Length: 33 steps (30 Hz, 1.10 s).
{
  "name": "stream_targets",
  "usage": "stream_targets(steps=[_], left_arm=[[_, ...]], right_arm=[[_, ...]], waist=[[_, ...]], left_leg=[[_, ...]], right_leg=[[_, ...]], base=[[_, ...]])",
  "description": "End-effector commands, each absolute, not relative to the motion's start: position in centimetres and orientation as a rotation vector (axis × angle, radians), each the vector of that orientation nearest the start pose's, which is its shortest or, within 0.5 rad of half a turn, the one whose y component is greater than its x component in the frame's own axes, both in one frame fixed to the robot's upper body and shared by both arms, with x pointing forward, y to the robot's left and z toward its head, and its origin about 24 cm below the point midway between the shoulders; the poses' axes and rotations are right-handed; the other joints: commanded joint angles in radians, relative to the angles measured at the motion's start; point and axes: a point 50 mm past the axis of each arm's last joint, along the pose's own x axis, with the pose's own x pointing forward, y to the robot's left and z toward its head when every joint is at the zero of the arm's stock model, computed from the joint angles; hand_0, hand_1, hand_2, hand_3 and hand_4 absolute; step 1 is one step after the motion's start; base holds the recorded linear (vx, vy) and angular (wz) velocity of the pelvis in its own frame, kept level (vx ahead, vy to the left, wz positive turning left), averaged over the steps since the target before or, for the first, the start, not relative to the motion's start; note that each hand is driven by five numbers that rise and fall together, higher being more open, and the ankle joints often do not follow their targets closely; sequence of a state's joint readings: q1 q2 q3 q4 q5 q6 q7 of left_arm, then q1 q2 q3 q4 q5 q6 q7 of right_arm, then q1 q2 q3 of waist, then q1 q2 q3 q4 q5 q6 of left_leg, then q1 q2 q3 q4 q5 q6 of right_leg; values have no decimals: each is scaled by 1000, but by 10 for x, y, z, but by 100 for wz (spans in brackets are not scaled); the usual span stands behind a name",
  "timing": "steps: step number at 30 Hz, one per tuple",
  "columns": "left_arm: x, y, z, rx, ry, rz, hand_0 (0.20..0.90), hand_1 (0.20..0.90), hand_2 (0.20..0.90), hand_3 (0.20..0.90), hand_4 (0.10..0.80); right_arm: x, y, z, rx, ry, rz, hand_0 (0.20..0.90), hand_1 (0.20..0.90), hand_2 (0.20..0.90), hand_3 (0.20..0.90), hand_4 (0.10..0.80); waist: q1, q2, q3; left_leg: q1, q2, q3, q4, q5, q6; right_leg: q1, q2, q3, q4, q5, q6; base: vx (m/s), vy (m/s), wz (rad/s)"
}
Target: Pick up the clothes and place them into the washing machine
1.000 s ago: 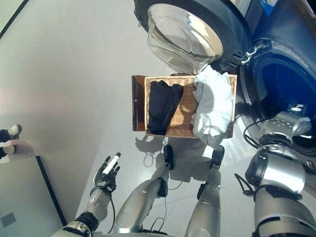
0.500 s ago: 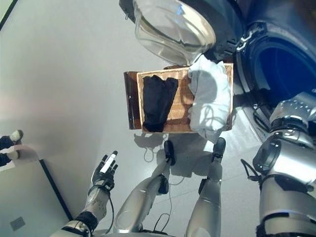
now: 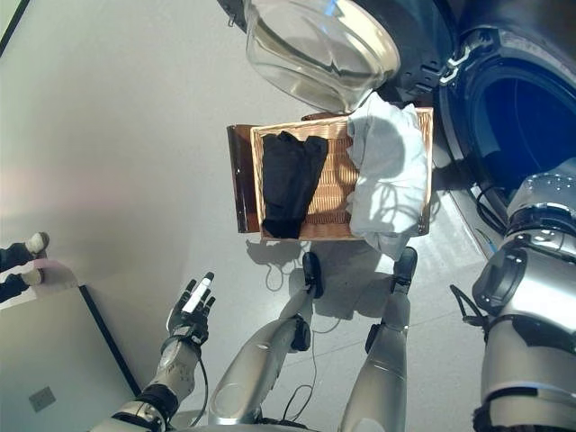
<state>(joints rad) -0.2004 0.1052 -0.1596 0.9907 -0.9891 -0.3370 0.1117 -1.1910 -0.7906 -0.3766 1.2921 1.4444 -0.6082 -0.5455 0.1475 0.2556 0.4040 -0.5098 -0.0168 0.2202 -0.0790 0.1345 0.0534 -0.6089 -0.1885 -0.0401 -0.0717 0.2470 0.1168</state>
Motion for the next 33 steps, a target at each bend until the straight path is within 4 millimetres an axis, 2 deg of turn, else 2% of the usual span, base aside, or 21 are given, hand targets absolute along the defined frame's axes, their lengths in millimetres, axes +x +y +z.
stream_targets(steps=[1,12,26,27,28,30,31,32,33], left_arm=[[205,224,-103,-532,472,624,900,900,900,900,800],[206,227,-102,-520,472,632,900,900,900,900,800],[209,225,-101,-505,473,614,900,900,900,900,800],[208,227,-101,-487,479,605,900,900,900,900,800],[209,226,-101,-488,479,604,900,900,900,900,800],[209,228,-100,-461,478,585,900,900,900,900,800],[212,227,-97,-453,465,565,900,900,900,900,800],[217,228,-91,-430,442,532,900,900,900,900,800],[218,226,-91,-435,442,533,900,900,900,900,800]], right_arm=[[261,-446,323,1073,-1004,-1194,900,900,900,900,800],[270,-437,328,1025,-970,-1180,900,900,900,900,800],[281,-431,319,934,-864,-1214,900,900,900,900,800],[280,-436,312,840,-766,-1285,900,900,900,900,800],[280,-435,313,837,-765,-1287,900,900,900,900,800],[280,-439,307,533,-562,-1403,900,900,900,900,800],[279,-440,310,276,-456,-1474,900,900,900,900,800],[272,-445,300,-97,-237,-1613,900,900,900,900,800],[273,-444,303,-101,-240,-1613,900,900,900,900,800]], waist=[[27,25,-94],[29,22,-92],[32,11,-89],[36,8,-90],[36,8,-88],[41,2,-90],[46,3,-89],[48,2,-89],[46,6,-88]], left_leg=[[15,49,-43,-8,-36,-138],[12,49,-37,-8,-38,-136],[11,64,-31,-8,-37,-139],[12,67,-29,-8,-37,-139],[8,67,-28,-8,-29,-139],[12,68,-28,-8,-33,-139],[11,68,-26,-8,-30,-139],[8,68,-28,-8,-24,-136],[7,68,-28,-8,-24,-136]], right_leg=[[-22,33,2,170,-94,36],[-25,37,5,163,-90,35],[-28,48,3,162,-99,32],[-27,48,0,165,-100,31],[-31,48,1,164,-92,29],[-27,50,-2,166,-98,29],[-28,50,-3,167,-95,28],[-29,52,-5,169,-90,26],[-30,52,-6,169,-90,26]], base=[[0,0,0],[-6,-1,0],[-3,-2,-1],[0,0,0],[0,0,0],[3,-15,2],[-26,-38,3],[0,0,0],[0,0,0]])
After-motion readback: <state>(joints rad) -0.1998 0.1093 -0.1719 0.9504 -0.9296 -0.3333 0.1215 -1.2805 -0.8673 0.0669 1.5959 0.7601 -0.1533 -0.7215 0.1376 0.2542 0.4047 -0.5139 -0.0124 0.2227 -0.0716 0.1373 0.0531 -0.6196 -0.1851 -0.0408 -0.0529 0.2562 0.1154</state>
